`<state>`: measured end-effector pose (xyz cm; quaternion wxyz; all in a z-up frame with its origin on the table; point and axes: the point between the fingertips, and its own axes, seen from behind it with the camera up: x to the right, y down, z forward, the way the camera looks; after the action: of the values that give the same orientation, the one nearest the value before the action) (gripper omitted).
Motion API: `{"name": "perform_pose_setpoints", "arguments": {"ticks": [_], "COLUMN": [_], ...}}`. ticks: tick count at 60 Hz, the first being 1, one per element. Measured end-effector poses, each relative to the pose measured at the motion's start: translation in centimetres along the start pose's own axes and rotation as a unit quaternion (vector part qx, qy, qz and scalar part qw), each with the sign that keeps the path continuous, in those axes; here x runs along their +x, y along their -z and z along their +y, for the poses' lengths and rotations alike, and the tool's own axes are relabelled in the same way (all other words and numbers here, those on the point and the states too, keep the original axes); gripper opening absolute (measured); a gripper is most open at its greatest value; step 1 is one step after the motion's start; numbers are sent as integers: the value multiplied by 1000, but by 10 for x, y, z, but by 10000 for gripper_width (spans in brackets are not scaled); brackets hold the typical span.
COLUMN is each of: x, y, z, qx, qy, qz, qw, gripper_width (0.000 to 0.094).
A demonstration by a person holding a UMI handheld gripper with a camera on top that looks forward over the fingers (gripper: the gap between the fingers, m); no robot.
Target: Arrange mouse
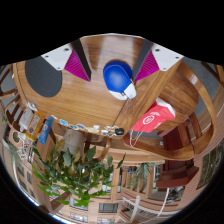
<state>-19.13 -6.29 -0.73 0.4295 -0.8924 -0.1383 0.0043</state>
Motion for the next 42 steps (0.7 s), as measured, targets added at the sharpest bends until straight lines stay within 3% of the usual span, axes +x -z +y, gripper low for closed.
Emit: {"name": "perform_pose_setpoints", "arguments": {"ticks": [8, 12, 16, 30, 34, 42], "x": [-6, -10, -18, -17, -17, -11], "y": [-24, -30, -35, -36, -27, 53], "z": [-17, -22, -23, -29, -32, -113], "qx": [7, 6, 7, 19, 21, 130], "qy": [5, -3, -14, -34, -34, -62], "qz": [-4, -10, -22, -15, -21, -65], "qw": [1000, 1000, 1000, 999, 999, 988], "gripper_width": [772, 681, 528, 374, 374, 376]}}
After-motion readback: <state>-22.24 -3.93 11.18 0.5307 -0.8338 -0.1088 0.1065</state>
